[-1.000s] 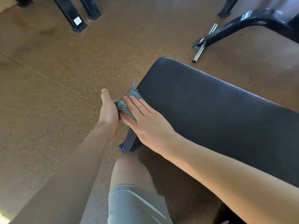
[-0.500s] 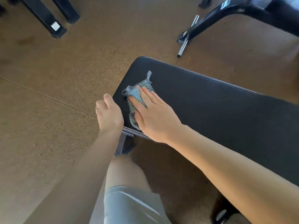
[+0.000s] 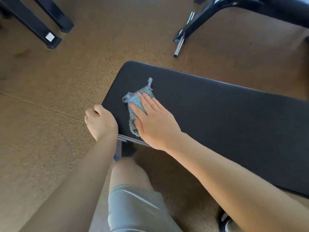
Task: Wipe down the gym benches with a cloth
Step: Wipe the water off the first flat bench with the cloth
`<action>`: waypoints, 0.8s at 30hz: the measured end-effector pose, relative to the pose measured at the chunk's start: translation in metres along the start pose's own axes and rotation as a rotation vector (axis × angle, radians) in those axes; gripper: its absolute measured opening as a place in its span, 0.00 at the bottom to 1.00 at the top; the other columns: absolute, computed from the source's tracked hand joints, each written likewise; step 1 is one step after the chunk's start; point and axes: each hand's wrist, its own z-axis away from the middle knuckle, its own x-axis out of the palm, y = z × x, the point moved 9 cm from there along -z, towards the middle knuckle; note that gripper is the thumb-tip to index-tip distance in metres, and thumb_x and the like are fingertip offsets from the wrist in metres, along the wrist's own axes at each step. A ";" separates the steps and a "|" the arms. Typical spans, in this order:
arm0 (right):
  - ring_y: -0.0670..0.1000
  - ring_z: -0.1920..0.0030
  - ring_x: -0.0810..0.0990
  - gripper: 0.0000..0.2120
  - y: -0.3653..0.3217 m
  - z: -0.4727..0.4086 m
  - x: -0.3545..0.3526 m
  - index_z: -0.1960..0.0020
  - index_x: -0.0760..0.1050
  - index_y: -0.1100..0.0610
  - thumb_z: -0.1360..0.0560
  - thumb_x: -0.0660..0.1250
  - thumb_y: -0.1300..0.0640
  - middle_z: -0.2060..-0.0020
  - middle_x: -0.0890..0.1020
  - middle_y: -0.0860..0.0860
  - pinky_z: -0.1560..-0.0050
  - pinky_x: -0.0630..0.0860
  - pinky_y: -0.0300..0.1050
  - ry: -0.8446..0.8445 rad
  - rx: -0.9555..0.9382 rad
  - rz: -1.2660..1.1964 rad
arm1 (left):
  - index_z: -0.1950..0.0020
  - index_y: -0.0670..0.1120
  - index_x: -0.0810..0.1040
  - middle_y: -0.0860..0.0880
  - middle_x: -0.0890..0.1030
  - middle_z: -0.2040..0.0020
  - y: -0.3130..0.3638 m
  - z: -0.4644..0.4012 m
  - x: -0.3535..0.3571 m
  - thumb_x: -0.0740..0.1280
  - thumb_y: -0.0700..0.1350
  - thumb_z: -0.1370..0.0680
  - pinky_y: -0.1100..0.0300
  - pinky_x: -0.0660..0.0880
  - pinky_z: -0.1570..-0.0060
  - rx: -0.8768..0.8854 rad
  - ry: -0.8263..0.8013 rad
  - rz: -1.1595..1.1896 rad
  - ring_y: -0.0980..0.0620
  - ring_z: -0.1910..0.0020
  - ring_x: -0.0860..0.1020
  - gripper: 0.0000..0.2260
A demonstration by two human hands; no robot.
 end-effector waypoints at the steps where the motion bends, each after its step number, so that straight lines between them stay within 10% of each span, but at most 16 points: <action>1: 0.59 0.19 0.56 0.28 0.018 -0.002 -0.002 0.19 0.58 0.54 0.16 0.40 0.47 0.20 0.60 0.61 0.20 0.54 0.55 0.000 0.035 0.022 | 0.34 0.42 0.75 0.44 0.76 0.37 -0.001 0.000 0.000 0.51 0.52 0.18 0.42 0.69 0.31 -0.010 0.004 0.008 0.41 0.36 0.74 0.21; 4: 0.64 0.22 0.62 0.27 0.106 0.031 -0.028 0.21 0.62 0.61 0.16 0.44 0.53 0.23 0.65 0.65 0.24 0.63 0.59 0.124 0.233 0.097 | 0.34 0.43 0.75 0.47 0.75 0.39 -0.003 0.000 -0.001 0.51 0.51 0.17 0.46 0.69 0.32 -0.032 0.010 0.022 0.42 0.36 0.74 0.20; 9: 0.60 0.18 0.47 0.29 0.208 0.109 -0.032 0.17 0.48 0.58 0.15 0.38 0.48 0.18 0.51 0.63 0.19 0.46 0.55 0.057 0.733 -0.006 | 0.35 0.40 0.75 0.42 0.77 0.36 0.003 0.004 -0.001 0.52 0.49 0.15 0.55 0.65 0.46 -0.006 0.053 0.008 0.42 0.40 0.74 0.18; 13: 0.72 0.21 0.52 0.32 0.077 0.073 -0.006 0.20 0.57 0.68 0.19 0.38 0.53 0.22 0.59 0.70 0.22 0.51 0.68 0.087 0.398 0.048 | 0.36 0.39 0.75 0.42 0.76 0.36 0.004 0.005 -0.002 0.52 0.48 0.15 0.57 0.62 0.47 -0.005 0.068 -0.025 0.43 0.40 0.74 0.18; 16: 0.63 0.19 0.54 0.30 0.003 0.057 0.001 0.19 0.58 0.59 0.16 0.38 0.48 0.20 0.58 0.62 0.20 0.55 0.60 0.089 0.168 -0.006 | 0.36 0.40 0.75 0.43 0.77 0.37 0.000 0.002 -0.001 0.51 0.49 0.16 0.51 0.69 0.41 -0.013 0.051 0.011 0.41 0.39 0.75 0.19; 24: 0.56 0.19 0.54 0.27 0.046 0.133 -0.002 0.18 0.58 0.55 0.14 0.44 0.45 0.19 0.57 0.55 0.22 0.60 0.56 -0.057 -0.025 0.208 | 0.33 0.43 0.74 0.45 0.77 0.36 -0.008 -0.006 0.003 0.50 0.51 0.17 0.44 0.69 0.32 -0.096 -0.015 0.090 0.43 0.38 0.75 0.21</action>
